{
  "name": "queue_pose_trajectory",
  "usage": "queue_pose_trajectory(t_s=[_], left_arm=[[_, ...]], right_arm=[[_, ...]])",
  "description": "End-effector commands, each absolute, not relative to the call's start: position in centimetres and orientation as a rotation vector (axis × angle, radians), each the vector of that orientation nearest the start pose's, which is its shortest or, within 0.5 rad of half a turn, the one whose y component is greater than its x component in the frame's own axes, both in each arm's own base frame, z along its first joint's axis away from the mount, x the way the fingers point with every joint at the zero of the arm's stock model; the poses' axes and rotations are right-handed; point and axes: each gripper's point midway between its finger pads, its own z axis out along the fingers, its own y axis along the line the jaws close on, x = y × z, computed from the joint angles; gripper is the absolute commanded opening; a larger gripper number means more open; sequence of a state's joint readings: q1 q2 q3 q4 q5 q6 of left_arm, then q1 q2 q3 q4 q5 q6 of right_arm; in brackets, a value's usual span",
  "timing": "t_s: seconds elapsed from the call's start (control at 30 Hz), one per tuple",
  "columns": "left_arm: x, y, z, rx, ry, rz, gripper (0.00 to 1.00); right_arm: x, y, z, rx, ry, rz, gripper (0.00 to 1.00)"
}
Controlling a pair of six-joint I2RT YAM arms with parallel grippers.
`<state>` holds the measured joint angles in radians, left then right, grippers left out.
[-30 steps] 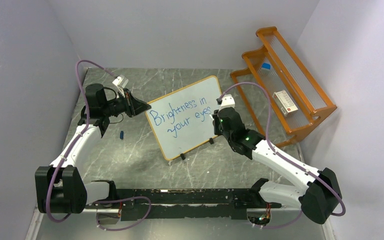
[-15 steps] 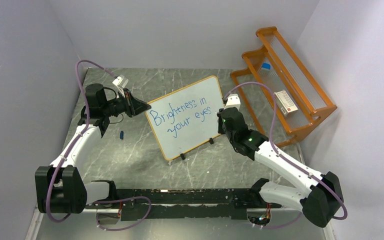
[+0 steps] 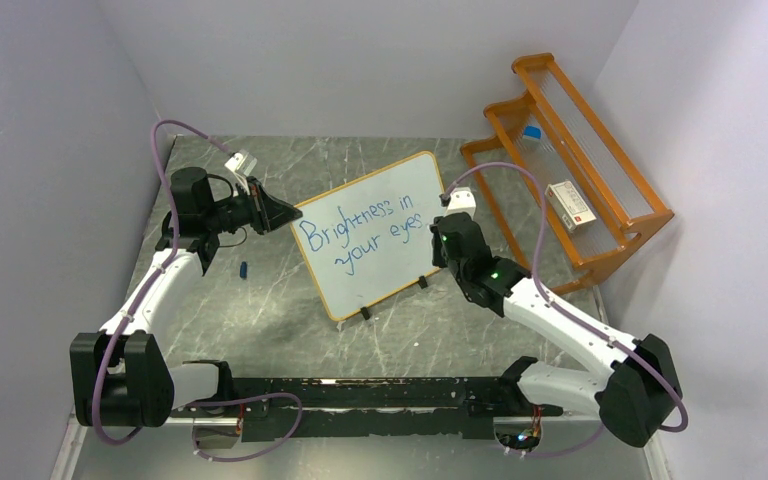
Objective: Write a sentence on the whiteboard
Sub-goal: Write a sentence on the whiteboard, then pick up the pen cap from the center of the board.
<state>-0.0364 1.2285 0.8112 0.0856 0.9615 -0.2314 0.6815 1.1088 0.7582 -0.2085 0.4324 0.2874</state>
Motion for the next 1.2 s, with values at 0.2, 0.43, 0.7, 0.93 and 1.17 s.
queue_pose_trajectory(t_s=[0.2, 0.43, 0.7, 0.93, 1.17], left_arm=[[31.2, -15.7, 17.0, 0.42, 2.032, -1.043, 0.05], [31.3, -15.6, 17.0, 0.416, 2.031, -1.033, 0.05], [31.4, -15.3, 17.3, 0.417, 2.029, -1.001, 0.13], [31.9, -15.3, 20.3, 0.402, 1.968, -0.982, 0.37], [32.7, -13.9, 26.3, 0.353, 1.919, -0.839, 0.6]], right_arm=[[30.8, 16.6, 16.5, -0.152, 2.047, 0.149, 0.0], [30.7, 16.2, 17.4, -0.142, 2.034, 0.152, 0.0], [29.6, 15.2, 19.8, -0.124, 2.0, 0.161, 0.0], [28.1, 13.6, 23.1, -0.109, 1.952, 0.161, 0.0], [26.6, 12.0, 26.3, -0.076, 1.882, 0.18, 0.0]])
